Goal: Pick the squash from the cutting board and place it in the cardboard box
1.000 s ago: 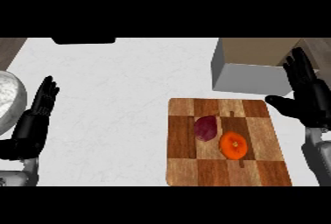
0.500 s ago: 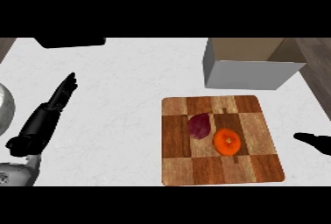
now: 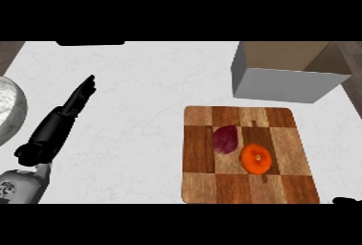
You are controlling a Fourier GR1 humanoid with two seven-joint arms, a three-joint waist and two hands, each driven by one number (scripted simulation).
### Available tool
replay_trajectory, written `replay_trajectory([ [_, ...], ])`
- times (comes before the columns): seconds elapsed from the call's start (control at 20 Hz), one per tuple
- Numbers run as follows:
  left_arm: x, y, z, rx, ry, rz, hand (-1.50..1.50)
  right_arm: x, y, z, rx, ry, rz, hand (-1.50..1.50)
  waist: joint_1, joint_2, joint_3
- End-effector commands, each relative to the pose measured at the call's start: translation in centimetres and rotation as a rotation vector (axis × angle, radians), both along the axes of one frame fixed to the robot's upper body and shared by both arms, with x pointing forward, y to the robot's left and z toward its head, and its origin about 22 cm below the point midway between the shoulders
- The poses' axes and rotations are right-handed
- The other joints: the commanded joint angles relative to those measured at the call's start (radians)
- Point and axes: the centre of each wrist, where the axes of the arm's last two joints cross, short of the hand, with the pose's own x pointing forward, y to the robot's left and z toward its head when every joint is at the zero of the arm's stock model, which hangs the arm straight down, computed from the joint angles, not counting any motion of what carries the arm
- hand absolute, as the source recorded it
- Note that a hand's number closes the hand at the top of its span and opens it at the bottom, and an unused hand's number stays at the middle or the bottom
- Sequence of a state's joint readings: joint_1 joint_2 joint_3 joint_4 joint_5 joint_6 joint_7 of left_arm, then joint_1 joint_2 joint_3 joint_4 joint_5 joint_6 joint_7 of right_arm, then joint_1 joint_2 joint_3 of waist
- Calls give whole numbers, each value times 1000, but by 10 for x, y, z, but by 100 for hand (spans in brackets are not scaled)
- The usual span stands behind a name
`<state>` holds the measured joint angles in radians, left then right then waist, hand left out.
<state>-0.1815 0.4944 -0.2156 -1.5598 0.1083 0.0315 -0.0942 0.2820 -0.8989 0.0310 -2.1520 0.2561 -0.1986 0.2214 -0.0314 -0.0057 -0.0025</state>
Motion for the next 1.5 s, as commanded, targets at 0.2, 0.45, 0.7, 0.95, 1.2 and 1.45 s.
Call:
replay_trajectory([
  [0.2, 9, -23, 4, 2, -12, -46, 0, -14, 46, 23, -297, 292, 15, -150, 49, 11, -1],
  [0.45, 13, -13, 8, 15, -1, -65, 0, -18, 77, 35, -400, 398, -43, -150, 66, 13, -1],
  [0.7, 19, -12, 14, -9, -15, -59, 0, -19, 115, 35, -428, 475, -67, -150, 64, 9, -1],
  [0.95, 17, -19, -7, 3, -10, -60, 0, 7, 145, 19, -406, 531, -84, -150, 56, 9, -1],
  [1.2, 14, -16, 3, 5, 4, -50, 0, 16, 156, -8, -404, 581, -99, -150, 40, 5, 1],
  [1.45, 21, -9, -10, -15, 2, -38, 0, 29, 174, -16, -466, 551, -151, -150, 37, 6, 0],
])
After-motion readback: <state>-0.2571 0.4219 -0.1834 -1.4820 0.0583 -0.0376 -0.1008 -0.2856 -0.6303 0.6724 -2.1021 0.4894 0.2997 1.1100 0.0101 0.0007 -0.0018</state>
